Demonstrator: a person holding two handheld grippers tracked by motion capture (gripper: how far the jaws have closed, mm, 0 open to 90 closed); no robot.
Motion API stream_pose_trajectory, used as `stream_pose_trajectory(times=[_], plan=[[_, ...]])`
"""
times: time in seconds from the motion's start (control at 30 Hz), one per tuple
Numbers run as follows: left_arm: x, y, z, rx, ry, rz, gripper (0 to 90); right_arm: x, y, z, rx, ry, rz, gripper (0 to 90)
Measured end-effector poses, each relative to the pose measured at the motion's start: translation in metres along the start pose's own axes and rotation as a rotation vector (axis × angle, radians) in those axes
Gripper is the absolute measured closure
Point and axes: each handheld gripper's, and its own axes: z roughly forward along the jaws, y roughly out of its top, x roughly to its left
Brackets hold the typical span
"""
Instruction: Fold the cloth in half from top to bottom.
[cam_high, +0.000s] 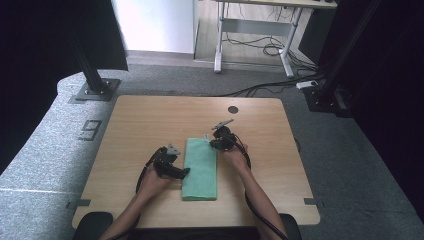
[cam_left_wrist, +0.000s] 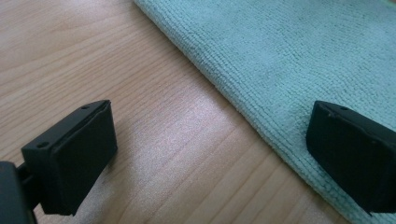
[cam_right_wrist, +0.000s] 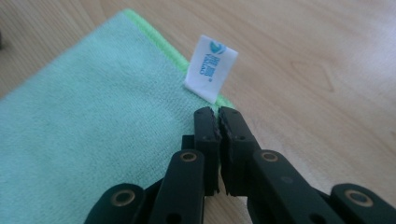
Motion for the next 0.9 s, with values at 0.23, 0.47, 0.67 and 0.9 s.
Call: stream_pose_trajectory(times=[0.23,0.47,0.67,0.9], plan=[[-0.001,-0.002,0.0,-0.012,0.007,-0.013,1.8,0.008,0.009,-0.029,-0.08,0.015,-0.041,85.4],[-0.002,-0.002,0.0,-0.011,0.01,-0.014,1.8,0.023,0.008,-0.059,-0.144,0.05,-0.094,85.4],[-0.002,-0.002,0.0,-0.01,0.013,-0.015,1.7,0.032,0.002,-0.082,-0.198,0.092,-0.109,85.3],[-0.002,-0.002,0.0,-0.01,0.013,-0.016,1.7,0.046,-0.012,-0.102,-0.222,0.131,-0.147,85.2]])
